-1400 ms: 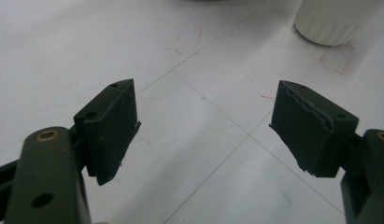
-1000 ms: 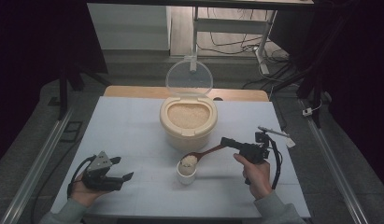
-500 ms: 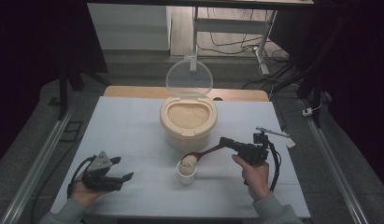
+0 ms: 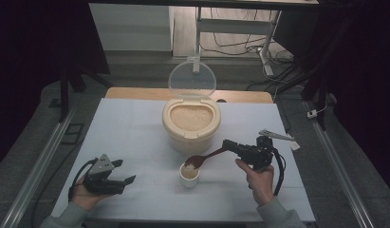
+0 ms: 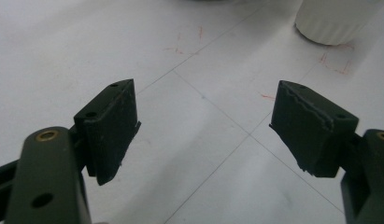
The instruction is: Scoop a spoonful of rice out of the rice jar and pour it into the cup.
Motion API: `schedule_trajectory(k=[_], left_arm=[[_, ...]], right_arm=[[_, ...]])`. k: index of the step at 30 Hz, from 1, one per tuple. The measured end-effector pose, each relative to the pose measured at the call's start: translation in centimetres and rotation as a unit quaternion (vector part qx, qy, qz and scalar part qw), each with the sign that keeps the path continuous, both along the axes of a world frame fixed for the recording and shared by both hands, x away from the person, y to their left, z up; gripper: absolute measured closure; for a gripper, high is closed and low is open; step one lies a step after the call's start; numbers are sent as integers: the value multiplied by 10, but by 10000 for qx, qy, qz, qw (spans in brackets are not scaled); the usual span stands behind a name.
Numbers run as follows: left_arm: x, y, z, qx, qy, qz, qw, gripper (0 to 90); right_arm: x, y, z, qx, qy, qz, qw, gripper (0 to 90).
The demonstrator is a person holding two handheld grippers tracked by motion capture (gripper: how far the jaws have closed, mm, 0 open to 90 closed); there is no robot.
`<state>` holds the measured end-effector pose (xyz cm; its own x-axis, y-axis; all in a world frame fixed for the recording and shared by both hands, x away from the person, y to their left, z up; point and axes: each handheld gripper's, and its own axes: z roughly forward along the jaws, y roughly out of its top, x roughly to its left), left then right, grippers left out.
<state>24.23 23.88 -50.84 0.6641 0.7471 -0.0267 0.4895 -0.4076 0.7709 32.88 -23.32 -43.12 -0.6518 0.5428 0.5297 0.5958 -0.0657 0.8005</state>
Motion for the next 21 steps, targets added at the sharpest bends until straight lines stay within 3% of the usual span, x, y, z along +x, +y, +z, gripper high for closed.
schedule_trajectory(k=[9, 16, 21], left_arm=[[0, 0, 0, 3, 12, 3, 10000, 226], [1, 0, 0, 9, 12, -3, 10000, 226], [2, -1, -1, 18, 7, -10, 10000, 226]], right_arm=[[-9, 5, 9, -207, -635, 230, 9975, 831], [-8, -2, 10, -118, -609, 243, 9978, 830], [-9, -17, 24, -108, -758, 173, 9969, 831]])
